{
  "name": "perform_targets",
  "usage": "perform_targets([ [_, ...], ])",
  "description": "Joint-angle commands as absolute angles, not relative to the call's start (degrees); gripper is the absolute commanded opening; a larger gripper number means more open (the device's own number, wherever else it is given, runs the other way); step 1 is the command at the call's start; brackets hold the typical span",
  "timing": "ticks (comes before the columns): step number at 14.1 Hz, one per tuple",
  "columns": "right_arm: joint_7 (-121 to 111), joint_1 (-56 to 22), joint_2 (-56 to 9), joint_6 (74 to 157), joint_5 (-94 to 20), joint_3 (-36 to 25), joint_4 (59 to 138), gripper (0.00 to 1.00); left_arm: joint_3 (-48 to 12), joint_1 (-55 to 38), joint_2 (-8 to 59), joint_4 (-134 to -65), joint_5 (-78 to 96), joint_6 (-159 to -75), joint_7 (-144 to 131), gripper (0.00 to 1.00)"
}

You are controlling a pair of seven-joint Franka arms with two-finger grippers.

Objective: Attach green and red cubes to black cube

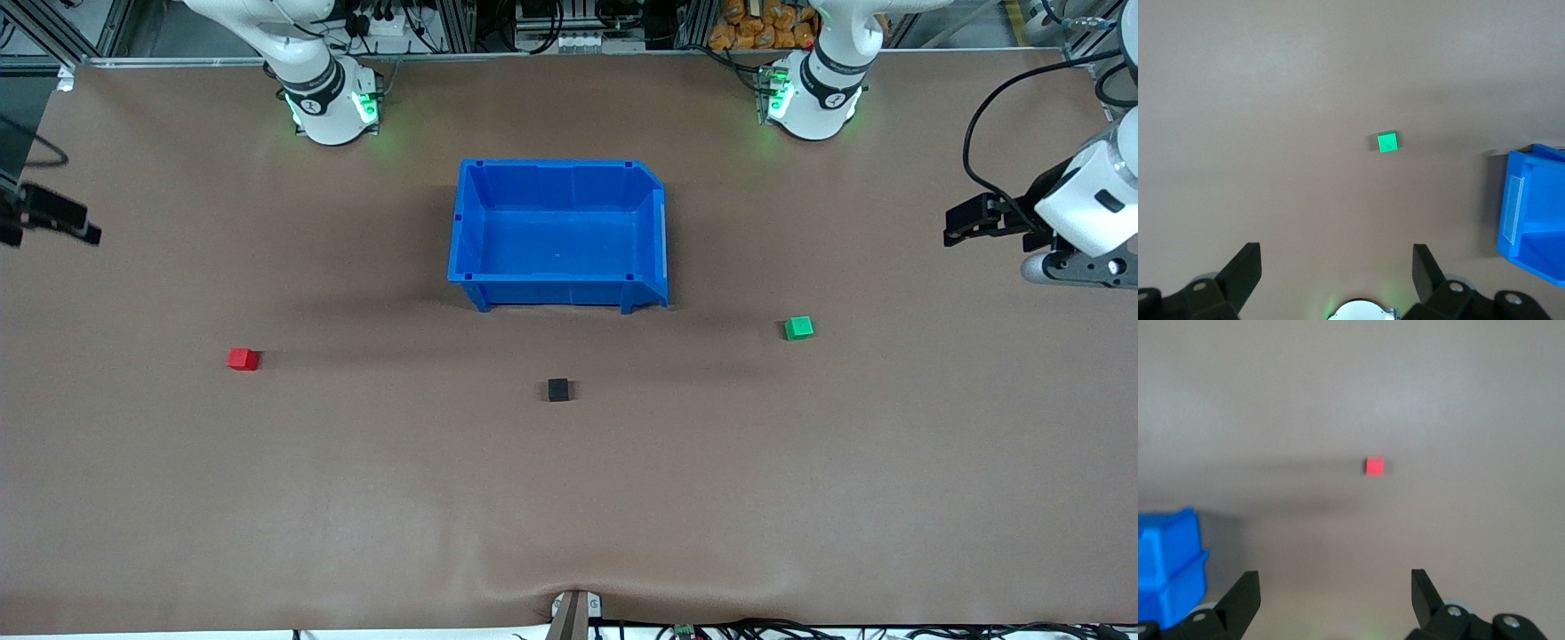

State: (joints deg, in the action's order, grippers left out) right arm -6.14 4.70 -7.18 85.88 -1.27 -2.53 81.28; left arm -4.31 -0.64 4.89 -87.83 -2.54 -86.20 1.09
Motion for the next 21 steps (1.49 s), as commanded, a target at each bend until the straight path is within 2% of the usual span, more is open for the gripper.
perform_targets([
  [1,-6.7,8.3,-12.4,89.5,0.0,-1.5,79.5,1.00,-4.9,-1.1,7.0,-86.8,-3.5,-86.5,0.5,1.00],
  [4,-11.3,10.5,-17.3,96.7,-1.0,-1.4,79.6,1.00,-5.2,-1.6,11.4,-86.6,-3.7,-86.5,0.4,1.00],
  [6,-11.9,10.9,-26.1,99.7,-1.1,-1.4,79.4,1.00,-5.2,-3.2,14.1,-86.7,-4.7,-86.7,-0.3,1.00],
  [9,-11.3,12.4,-30.5,104.1,-3.2,-1.4,80.2,1.00,-5.8,-3.1,17.6,-88.2,-4.2,-89.5,-1.9,1.00],
  [13,-11.3,13.8,-37.7,104.3,-9.5,-1.4,80.4,1.00,-7.9,-2.8,17.3,-99.8,-4.0,-104.2,-6.5,1.00],
  [18,-6.7,14.3,-39.6,106.3,-11.4,-1.4,87.3,1.00,-10.9,-2.7,16.8,-114.5,-4.0,-123.5,-16.2,1.00],
  [21,-6.6,10.5,-39.6,114.4,-11.1,-1.4,93.8,1.00,-11.0,-2.2,17.5,-119.6,-4.0,-132.0,-19.7,1.00],
])
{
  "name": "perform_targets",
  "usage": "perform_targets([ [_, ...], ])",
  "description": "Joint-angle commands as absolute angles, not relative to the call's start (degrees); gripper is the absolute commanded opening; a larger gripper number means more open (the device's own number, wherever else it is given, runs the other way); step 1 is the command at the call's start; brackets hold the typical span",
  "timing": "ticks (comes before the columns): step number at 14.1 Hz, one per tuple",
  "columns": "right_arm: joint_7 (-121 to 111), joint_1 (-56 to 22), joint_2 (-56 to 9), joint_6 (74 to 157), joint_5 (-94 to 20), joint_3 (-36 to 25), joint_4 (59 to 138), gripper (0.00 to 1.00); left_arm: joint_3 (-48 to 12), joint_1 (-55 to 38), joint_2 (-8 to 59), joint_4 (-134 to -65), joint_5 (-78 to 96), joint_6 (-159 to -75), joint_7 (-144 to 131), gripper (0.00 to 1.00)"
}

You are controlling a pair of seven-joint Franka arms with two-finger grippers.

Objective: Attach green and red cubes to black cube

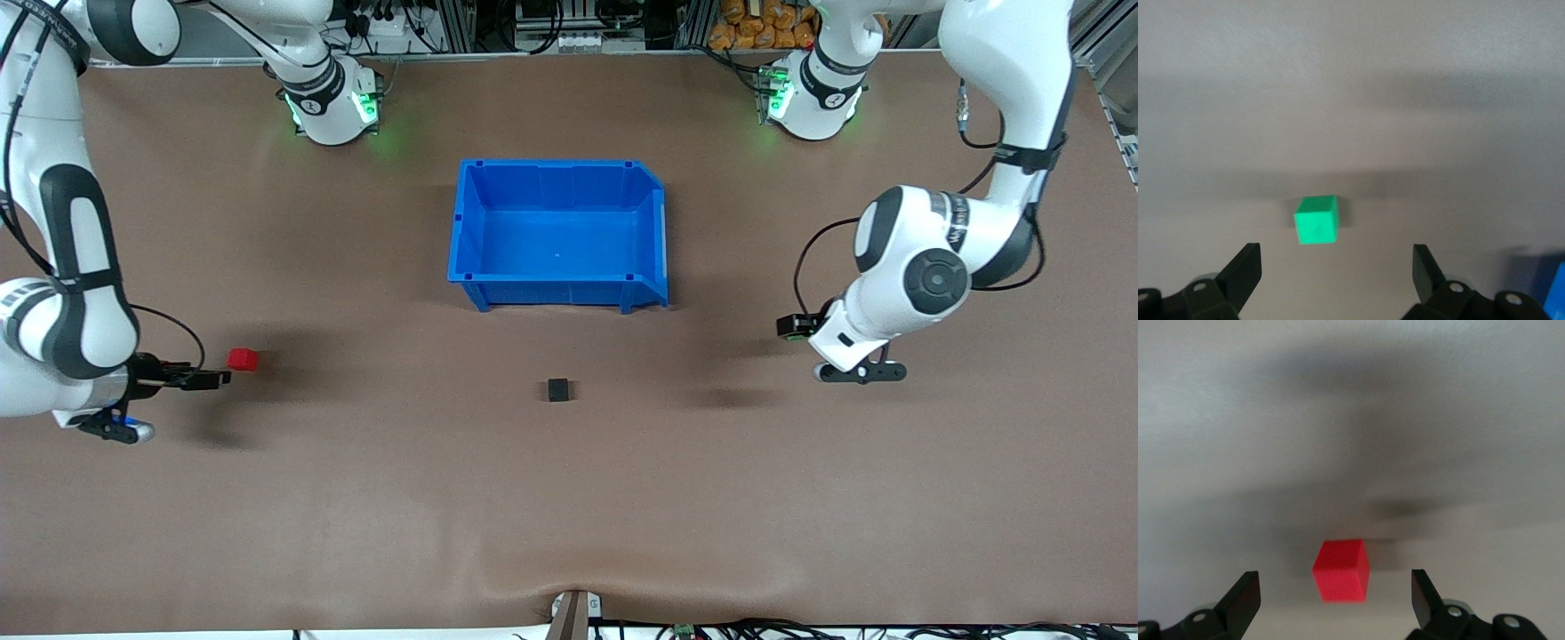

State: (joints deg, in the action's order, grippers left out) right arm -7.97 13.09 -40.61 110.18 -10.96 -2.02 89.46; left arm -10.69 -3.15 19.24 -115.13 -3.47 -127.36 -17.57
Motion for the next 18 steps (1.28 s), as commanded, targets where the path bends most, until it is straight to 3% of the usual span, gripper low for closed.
perform_targets([
  [1,-6.6,9.6,-39.6,115.3,-11.1,-1.7,95.3,1.00,-11.0,-1.9,17.6,-121.4,-4.0,-134.8,-19.7,1.00],
  [5,-7.7,9.4,-39.5,115.0,-4.9,-1.8,95.7,0.94,-11.0,-0.6,19.0,-129.5,-4.0,-148.2,-19.9,1.00],
  [7,-7.5,9.7,-39.4,115.2,-0.2,-1.7,95.4,1.00,-10.9,-0.5,20.4,-130.3,-4.0,-150.2,-20.0,1.00],
  [8,-7.7,10.0,-39.5,115.1,-0.1,-1.8,95.4,0.90,-10.9,-0.6,20.7,-130.3,-4.0,-150.4,-20.0,1.00],
  [11,-6.7,10.1,-39.4,112.8,-0.3,-1.7,95.4,0.13,-10.9,-0.6,22.6,-130.2,-4.0,-152.5,-20.0,1.00],
  [12,-6.2,9.9,-39.3,112.8,-0.9,-1.7,95.4,0.00,-10.8,-0.6,22.7,-130.1,-4.6,-152.5,-20.0,1.00],
  [15,0.8,8.9,-39.3,112.2,-1.2,-1.2,93.4,0.00,-10.8,-0.7,23.1,-129.7,-5.0,-152.6,-19.8,1.00],
  [18,19.0,5.7,-39.0,105.0,-2.5,2.7,87.6,0.00,-10.8,-0.7,23.2,-129.7,-5.0,-152.6,-19.8,1.00],
])
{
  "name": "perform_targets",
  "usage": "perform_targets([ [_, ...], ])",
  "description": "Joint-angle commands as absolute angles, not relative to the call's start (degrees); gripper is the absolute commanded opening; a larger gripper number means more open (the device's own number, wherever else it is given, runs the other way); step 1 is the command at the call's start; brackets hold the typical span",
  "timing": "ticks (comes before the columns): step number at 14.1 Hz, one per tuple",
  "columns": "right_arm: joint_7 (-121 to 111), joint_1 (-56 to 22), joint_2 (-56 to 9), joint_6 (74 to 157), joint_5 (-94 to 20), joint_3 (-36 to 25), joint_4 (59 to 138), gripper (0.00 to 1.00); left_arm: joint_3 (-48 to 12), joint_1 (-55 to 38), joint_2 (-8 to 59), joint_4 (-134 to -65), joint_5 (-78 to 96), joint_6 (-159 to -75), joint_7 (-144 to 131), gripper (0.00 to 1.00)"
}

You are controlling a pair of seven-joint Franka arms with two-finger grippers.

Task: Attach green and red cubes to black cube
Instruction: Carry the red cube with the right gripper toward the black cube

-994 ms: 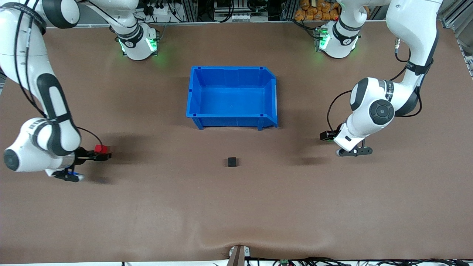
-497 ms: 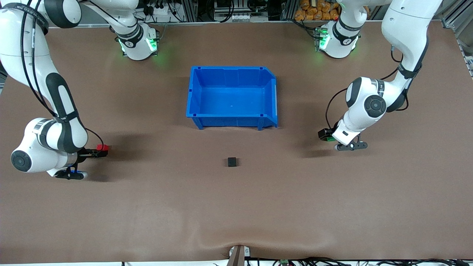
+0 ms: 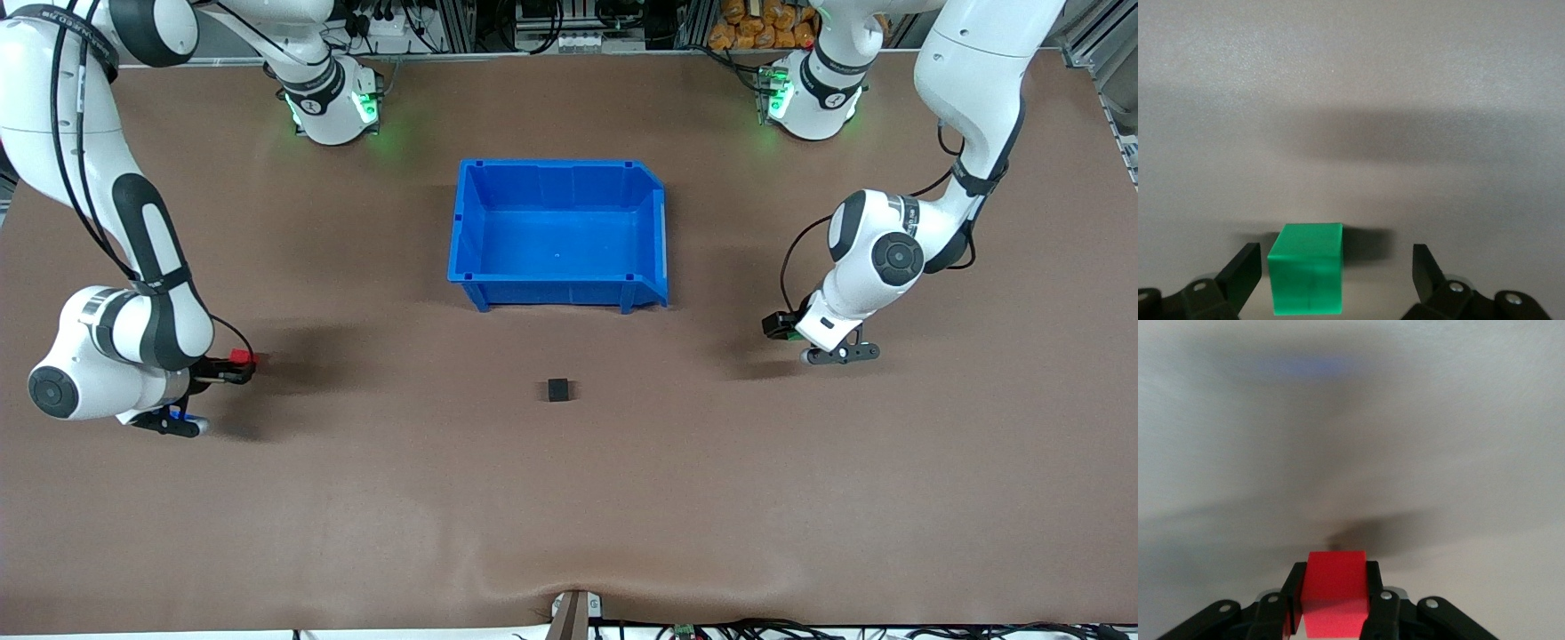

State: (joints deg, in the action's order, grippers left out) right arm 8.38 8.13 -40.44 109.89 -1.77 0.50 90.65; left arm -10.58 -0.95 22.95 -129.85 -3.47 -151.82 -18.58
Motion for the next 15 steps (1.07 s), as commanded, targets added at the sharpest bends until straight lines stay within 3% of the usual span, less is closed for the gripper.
perform_targets([
  [1,26.6,4.2,-39.0,102.9,-3.7,4.3,85.6,0.00,-10.8,-0.7,23.4,-129.7,-5.0,-152.6,-19.6,1.00],
  [2,34.0,2.4,-39.0,102.4,-5.2,5.7,84.5,0.00,-10.8,-0.7,23.5,-129.8,-5.0,-152.6,-19.5,0.81],
  [3,43.2,0.3,-39.0,102.7,-7.6,6.8,84.3,0.00,-10.8,-0.6,23.4,-129.9,-5.0,-152.5,-19.8,0.30],
  [4,52.6,-2.6,-39.0,103.2,-9.5,7.1,84.1,0.00,-10.8,-0.7,23.5,-129.8,-5.0,-152.5,-20.4,0.00],
  [10,88.0,-17.9,-40.7,118.4,-10.5,7.2,83.1,0.00,-11.0,-0.7,22.8,-129.2,-5.0,-152.1,-29.4,0.00],
  [15,103.1,-24.9,-46.5,132.4,-12.7,7.1,83.0,0.00,-11.9,-2.5,22.4,-121.4,-4.4,-145.7,-51.1,0.00],
])
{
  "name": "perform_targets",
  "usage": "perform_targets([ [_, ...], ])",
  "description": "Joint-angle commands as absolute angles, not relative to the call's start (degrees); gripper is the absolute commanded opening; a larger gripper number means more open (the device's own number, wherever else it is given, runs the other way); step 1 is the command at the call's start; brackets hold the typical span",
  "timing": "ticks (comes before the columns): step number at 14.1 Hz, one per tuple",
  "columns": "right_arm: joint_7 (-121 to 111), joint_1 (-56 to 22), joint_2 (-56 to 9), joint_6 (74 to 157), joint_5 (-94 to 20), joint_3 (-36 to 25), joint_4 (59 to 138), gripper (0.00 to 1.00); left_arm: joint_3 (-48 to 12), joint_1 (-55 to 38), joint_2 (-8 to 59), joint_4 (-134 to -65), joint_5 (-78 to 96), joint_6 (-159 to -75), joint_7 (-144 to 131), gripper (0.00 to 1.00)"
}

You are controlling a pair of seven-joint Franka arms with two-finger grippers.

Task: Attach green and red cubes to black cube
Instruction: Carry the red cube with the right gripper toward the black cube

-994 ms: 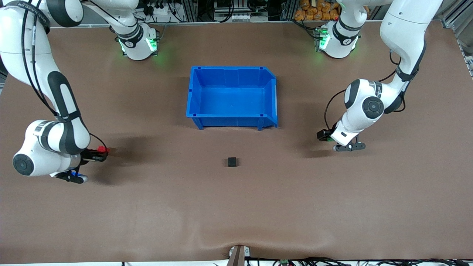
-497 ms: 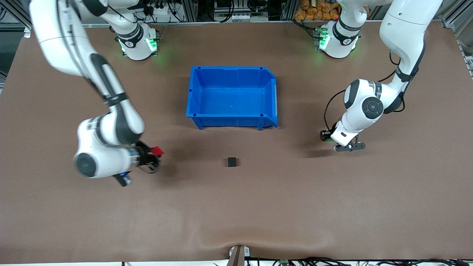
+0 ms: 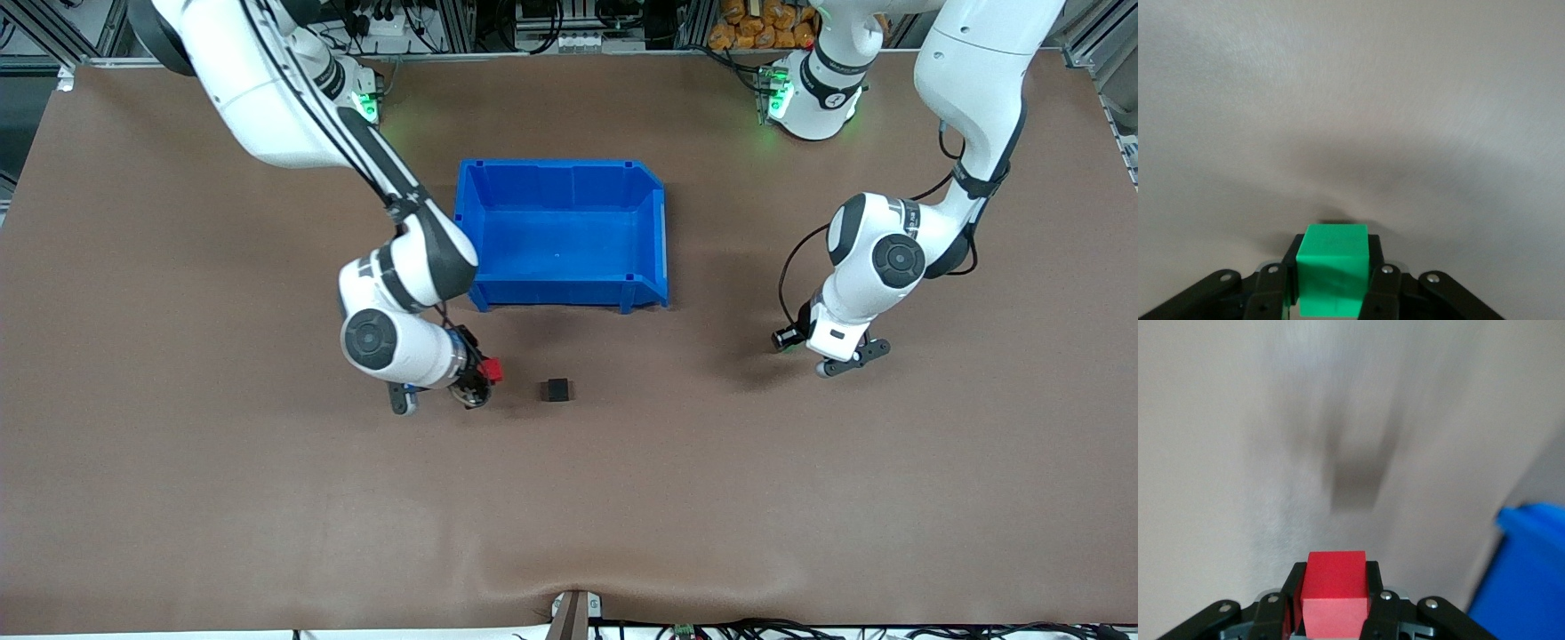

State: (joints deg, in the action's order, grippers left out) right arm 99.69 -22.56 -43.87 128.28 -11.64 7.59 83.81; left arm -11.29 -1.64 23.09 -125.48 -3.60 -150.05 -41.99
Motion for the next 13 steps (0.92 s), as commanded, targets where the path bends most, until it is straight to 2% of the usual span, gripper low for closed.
perform_targets([
  [1,104.5,-25.8,-47.7,134.6,-12.7,7.1,82.9,0.00,-12.0,-2.7,22.7,-118.7,-4.4,-143.5,-55.8,0.00],
  [5,108.2,-27.0,-49.8,138.3,-12.8,7.1,82.5,0.00,-12.0,-5.4,24.9,-110.6,-4.3,-135.7,-66.1,0.00],
  [13,111.2,-27.7,-52.3,145.1,-13.4,7.2,81.5,0.00,-12.0,-9.4,25.3,-107.1,-4.2,-133.7,-95.1,0.00],
])
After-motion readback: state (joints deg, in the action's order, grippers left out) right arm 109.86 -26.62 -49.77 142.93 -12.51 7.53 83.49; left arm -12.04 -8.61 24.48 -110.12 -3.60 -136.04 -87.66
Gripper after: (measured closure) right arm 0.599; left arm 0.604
